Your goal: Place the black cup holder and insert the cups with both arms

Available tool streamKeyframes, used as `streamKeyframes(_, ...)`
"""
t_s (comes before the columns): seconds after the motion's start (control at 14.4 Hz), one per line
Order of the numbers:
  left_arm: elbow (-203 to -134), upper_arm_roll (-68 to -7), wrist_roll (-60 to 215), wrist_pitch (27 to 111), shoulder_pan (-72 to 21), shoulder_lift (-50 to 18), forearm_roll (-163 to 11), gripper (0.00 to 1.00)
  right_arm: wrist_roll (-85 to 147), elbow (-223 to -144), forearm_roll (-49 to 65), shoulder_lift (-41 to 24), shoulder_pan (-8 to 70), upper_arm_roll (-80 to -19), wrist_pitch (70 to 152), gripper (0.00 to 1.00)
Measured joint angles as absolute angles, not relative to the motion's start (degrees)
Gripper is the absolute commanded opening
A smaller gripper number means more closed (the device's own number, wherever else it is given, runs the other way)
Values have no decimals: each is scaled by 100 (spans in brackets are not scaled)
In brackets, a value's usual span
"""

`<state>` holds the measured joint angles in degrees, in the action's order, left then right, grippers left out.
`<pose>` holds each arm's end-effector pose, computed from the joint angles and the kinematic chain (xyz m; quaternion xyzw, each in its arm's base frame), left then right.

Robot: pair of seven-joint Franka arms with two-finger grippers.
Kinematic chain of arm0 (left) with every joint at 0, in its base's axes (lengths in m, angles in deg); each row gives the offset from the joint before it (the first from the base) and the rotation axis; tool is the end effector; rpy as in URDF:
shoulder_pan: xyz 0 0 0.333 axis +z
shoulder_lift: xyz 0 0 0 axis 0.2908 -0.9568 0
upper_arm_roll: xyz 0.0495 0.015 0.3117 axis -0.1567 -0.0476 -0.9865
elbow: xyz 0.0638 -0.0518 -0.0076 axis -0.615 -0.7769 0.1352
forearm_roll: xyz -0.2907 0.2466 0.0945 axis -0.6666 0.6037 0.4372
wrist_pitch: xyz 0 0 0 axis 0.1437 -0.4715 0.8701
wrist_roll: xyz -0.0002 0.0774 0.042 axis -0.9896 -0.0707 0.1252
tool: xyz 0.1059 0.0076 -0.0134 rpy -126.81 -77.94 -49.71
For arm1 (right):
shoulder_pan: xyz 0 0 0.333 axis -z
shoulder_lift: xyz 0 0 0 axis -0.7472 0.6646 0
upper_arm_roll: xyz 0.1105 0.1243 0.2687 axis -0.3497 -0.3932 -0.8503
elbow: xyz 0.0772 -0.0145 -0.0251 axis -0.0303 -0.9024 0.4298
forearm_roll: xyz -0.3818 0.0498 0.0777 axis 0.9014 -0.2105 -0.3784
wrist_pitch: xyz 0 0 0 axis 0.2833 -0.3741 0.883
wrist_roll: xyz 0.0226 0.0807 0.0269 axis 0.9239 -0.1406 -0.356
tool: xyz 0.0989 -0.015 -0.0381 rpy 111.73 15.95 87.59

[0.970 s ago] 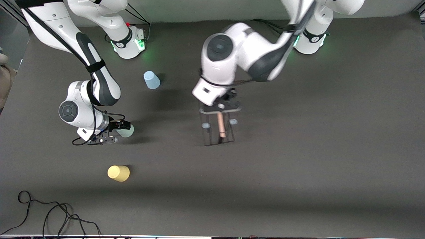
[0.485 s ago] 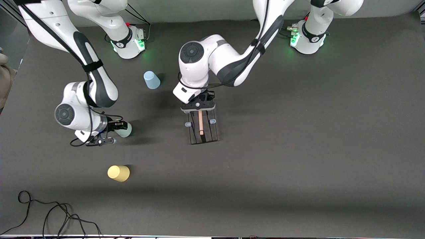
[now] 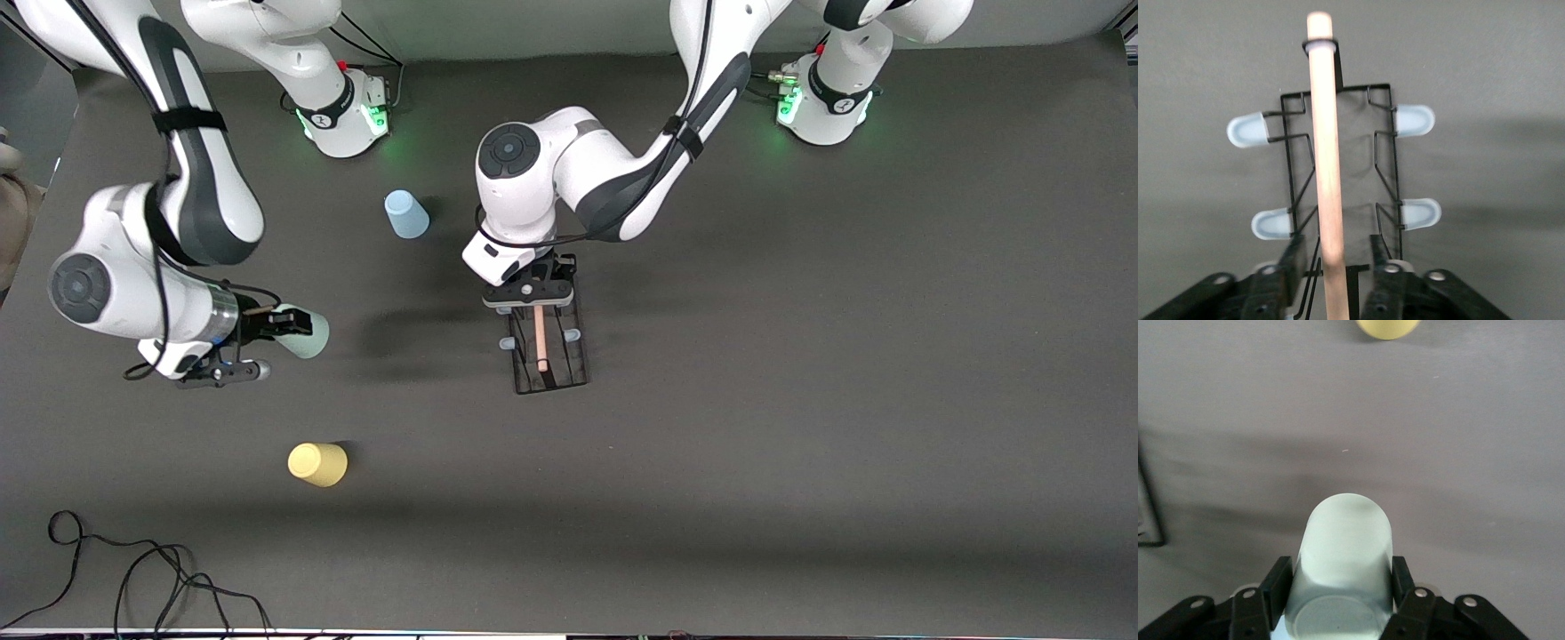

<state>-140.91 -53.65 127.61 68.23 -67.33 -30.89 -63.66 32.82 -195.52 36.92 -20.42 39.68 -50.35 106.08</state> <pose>0.4648 -0.5880 0.3524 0.9988 0.0304 0.0310 0.0207 0.5753 0.0541 0.3716 -0.9929 -0.0356 0.0999 0.0539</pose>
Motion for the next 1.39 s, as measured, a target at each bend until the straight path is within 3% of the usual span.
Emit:
streamKeyframes(0.21, -13976, -5393, 12609, 6666, -6610, -2834, -6387, 100, 4087, -19281, 3480, -2111, 3407, -5080, 10332, 29)
streamKeyframes(0.42, -14062, -5430, 11622, 5926, -6045, -2217, -6934, 100, 5303, -19189, 3466, -2109, 2536, -5114, 10332, 29)
streamKeyframes(0.9, -16159, -5506, 8010, 5036, -3361, -44, -7646, 100, 6890, -19186, 3463, -2047, 1075, -5134, 10503, 26)
streamKeyframes(1.25, -16418, -5535, 6761, 4611, -1983, 475, -7600, 100, 7439, -19189, 3463, -1662, 742, -5131, 11049, 26)
streamKeyframes(1.32, -16418, -5535, 6738, 4557, -1888, 550, -7483, 100, 7478, -19189, 3463, -1564, 701, -5131, 11118, 33)
streamKeyframes(1.39, -16417, -5532, 6738, 4451, -1855, 629, -7308, 100, 7493, -19187, 3463, -1488, 681, -5131, 11163, 56)
